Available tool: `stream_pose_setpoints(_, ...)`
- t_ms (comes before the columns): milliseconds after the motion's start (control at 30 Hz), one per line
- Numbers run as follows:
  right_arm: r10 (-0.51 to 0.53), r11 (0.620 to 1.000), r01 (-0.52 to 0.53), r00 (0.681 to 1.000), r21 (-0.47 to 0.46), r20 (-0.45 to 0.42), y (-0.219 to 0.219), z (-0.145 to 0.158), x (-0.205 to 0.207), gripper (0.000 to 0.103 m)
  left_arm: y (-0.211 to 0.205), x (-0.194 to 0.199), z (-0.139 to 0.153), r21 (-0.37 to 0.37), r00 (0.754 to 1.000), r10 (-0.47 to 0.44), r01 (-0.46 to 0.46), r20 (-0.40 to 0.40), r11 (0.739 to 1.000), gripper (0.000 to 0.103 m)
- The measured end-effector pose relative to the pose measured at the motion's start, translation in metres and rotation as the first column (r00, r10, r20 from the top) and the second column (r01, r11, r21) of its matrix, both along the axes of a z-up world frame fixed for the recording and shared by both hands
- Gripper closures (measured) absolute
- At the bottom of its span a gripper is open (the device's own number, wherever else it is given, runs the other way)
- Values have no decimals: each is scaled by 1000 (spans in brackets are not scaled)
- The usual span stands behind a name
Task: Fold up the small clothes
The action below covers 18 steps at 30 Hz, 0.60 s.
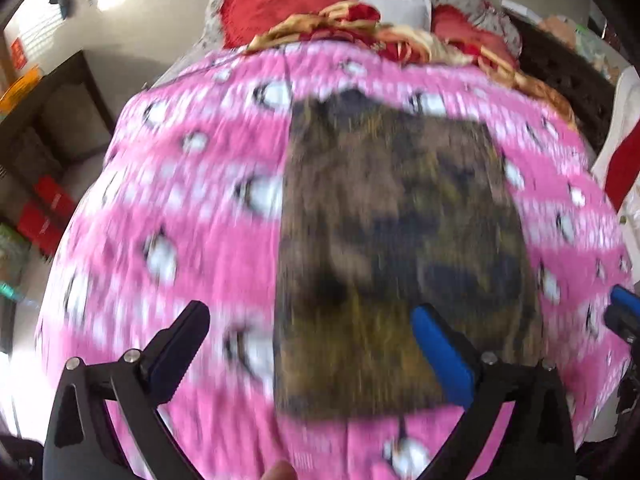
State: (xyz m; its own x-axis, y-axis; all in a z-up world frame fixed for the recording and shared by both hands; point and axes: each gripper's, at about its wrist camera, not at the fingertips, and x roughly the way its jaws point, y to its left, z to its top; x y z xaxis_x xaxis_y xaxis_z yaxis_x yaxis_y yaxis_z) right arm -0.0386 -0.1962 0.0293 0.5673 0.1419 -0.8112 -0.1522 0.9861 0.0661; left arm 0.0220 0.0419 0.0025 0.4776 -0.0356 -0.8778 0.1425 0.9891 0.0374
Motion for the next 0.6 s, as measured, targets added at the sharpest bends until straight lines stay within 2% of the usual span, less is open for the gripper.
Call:
stream_pose_setpoints(100, -1, 1000, 1, 1000, 6, -4, 9, 4, -38, 68, -7, -37, -1, 59, 1000, 0, -1, 14, 998, 0)
stream_pose_setpoints(267, -10, 997, 11, 1000, -75, 15, 19, 5, -65, 68, -16, -68, 9, 121, 998, 19, -26, 59, 992, 0)
stream_pose_setpoints(367, -34, 997, 35, 999, -69, 17, 19, 5, -73, 68, -15, -74, 14, 67, 999, 10, -13, 50, 998, 0)
stream_pose_setpoints(600, -42, 996, 44, 999, -82, 27, 22, 6, -82, 68, -15, -78, 18, 18, 999, 17, -17, 30, 1000, 0)
